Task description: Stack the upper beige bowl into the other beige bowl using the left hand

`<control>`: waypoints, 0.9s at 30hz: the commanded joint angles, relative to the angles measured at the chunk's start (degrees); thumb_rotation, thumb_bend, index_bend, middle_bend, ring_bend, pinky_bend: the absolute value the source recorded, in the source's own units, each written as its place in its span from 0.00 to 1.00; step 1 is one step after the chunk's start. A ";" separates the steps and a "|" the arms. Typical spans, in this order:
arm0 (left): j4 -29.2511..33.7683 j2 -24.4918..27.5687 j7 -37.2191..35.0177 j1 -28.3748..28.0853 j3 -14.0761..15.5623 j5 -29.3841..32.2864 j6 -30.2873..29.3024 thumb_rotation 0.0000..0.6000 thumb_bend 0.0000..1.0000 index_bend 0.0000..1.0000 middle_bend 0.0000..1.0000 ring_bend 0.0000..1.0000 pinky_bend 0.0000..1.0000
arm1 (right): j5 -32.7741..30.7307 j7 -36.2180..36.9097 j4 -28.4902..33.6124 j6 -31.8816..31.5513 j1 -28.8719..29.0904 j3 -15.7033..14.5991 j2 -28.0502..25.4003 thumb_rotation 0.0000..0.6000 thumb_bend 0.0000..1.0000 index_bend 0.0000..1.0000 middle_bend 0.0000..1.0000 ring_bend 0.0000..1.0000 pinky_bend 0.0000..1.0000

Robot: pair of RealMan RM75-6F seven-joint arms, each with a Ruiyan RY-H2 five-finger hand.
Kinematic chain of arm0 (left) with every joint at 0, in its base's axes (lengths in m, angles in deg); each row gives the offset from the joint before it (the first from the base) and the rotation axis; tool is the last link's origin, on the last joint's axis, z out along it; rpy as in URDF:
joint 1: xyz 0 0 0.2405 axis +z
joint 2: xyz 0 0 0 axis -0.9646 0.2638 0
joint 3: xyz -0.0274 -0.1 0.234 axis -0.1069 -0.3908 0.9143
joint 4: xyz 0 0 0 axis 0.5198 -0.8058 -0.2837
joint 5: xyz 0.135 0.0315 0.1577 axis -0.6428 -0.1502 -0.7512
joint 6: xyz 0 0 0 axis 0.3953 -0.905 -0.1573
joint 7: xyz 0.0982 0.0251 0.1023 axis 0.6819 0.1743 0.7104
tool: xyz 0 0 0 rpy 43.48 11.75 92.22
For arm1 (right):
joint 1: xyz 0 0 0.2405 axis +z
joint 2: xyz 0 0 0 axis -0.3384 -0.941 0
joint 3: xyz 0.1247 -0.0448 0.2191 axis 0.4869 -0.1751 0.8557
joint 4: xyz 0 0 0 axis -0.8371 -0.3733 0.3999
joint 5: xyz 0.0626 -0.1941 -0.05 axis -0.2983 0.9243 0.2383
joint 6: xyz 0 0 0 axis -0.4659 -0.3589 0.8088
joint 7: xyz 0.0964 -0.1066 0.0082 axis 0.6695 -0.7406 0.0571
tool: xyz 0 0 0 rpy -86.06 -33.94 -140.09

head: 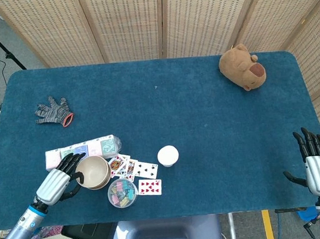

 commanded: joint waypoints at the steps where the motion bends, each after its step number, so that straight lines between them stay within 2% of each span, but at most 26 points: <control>1: -0.86 -0.64 -0.23 -0.15 0.13 -0.27 -0.07 1.00 0.47 0.75 0.00 0.00 0.00 | 0.04 0.08 0.09 -0.07 -0.04 0.00 -0.06 1.00 0.00 0.00 0.00 0.00 0.00; 6: -1.86 -1.43 1.24 -0.22 0.37 -0.17 0.67 1.00 0.46 0.65 0.00 0.00 0.00 | -0.25 0.41 0.21 -0.11 -0.13 0.15 -0.31 1.00 0.00 0.00 0.00 0.00 0.00; 8: -1.73 -1.30 1.48 -0.23 0.59 -0.11 1.01 1.00 0.46 0.58 0.00 0.00 0.00 | -0.28 0.44 0.22 -0.11 -0.14 0.17 -0.34 1.00 0.00 0.00 0.00 0.00 0.00; 13: -1.05 -0.59 0.43 -0.29 0.82 -0.16 0.63 1.00 0.45 0.30 0.00 0.00 0.00 | -0.17 0.31 0.30 -0.10 -0.13 0.11 -0.34 1.00 0.00 0.00 0.00 0.00 0.00; 18: -0.43 0.52 -1.14 0.03 1.07 -0.58 -1.10 1.00 0.42 0.10 0.00 0.00 0.00 | -0.19 0.22 0.34 -0.08 -0.14 0.10 -0.30 1.00 0.00 0.00 0.00 0.00 0.00; 22: 0.78 1.70 -3.46 0.39 1.54 -0.90 -2.41 1.00 0.41 0.05 0.00 0.00 0.00 | -0.14 0.05 0.43 -0.01 -0.12 0.03 -0.25 1.00 0.00 0.00 0.00 0.00 0.00; 27: 3.59 5.62 -4.86 -0.31 5.44 -4.45 -1.49 1.00 0.41 0.00 0.00 0.00 0.00 | -0.10 -0.08 0.46 0.00 -0.12 -0.01 -0.21 1.00 0.00 0.00 0.00 0.00 0.00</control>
